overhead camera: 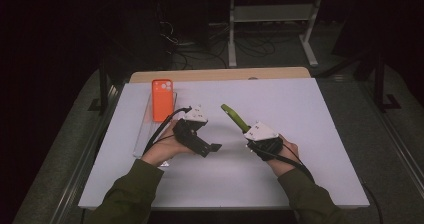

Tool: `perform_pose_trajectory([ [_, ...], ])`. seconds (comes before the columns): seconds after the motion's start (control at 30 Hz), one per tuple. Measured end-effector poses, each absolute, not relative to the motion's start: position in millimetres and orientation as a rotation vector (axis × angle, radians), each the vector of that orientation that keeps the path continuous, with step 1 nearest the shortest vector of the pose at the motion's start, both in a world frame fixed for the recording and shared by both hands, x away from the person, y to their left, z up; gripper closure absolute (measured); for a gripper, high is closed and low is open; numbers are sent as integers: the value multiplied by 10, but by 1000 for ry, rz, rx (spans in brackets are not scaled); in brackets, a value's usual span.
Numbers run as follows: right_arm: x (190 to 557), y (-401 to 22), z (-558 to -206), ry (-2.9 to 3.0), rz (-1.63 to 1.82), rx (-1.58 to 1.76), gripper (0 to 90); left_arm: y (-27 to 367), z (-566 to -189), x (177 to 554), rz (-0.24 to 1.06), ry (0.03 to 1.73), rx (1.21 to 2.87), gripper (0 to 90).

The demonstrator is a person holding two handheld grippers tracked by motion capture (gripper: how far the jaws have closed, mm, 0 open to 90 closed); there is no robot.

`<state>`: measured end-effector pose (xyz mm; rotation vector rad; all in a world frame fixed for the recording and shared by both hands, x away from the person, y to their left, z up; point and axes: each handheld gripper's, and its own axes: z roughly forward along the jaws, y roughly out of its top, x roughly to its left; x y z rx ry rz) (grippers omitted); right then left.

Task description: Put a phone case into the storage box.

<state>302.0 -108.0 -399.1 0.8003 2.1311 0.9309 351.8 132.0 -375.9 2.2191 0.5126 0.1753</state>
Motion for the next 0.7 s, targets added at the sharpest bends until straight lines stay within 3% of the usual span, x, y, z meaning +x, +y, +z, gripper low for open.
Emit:
perform_pose_trajectory([
  [0.7, 3099, -1252, -3919, 2174, 1235, 1155, 758, 1322, -3735, 3552, 192, 614, 2083, 0],
])
